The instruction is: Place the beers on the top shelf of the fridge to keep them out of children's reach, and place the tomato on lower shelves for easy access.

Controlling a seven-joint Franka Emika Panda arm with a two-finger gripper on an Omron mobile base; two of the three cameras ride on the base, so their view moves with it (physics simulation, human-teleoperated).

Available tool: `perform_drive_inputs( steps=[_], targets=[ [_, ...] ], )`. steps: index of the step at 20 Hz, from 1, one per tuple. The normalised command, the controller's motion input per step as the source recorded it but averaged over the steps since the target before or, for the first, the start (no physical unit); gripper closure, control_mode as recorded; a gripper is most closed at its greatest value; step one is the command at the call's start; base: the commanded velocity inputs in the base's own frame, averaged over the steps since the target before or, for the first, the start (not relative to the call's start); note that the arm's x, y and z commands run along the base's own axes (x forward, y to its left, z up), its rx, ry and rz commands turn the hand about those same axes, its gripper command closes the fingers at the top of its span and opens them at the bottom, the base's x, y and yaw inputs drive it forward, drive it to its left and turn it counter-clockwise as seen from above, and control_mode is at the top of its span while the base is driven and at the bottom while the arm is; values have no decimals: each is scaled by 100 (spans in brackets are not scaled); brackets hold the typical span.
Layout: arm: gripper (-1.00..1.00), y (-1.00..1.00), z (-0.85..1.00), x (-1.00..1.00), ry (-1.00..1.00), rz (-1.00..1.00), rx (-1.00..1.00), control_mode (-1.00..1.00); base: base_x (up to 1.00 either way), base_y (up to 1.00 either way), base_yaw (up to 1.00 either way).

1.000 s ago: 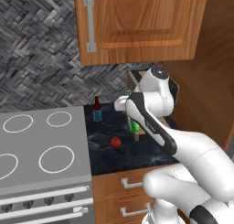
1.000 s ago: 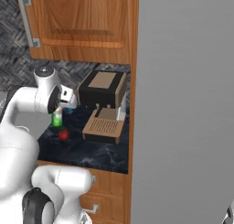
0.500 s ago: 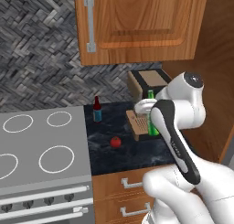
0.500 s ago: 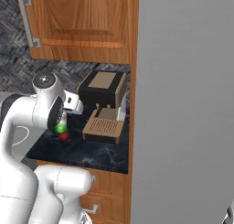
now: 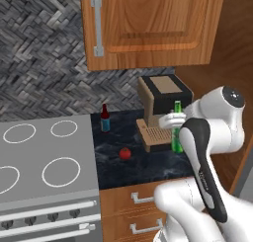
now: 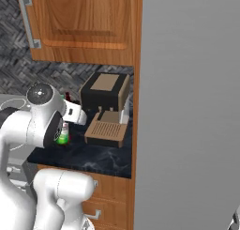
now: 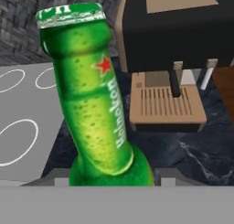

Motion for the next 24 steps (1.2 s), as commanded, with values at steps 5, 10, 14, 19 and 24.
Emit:
perform_drive_inputs(
  steps=[5, 10, 14, 19, 24],
  targets=[
    [100, 0, 25, -41, 0, 0, -2, -100, 0, 0, 0],
    [100, 0, 11, -32, 0, 0, -2, -100, 0, 0, 0],
    [100, 0, 0, 0, 0, 0, 0, 100, -58, 0, 0],
    [100, 0, 0, 0, 0, 0, 0, 100, -90, 0, 0],
    [100, 0, 0, 0, 0, 0, 0, 100, -95, -1, 0]
  ],
)
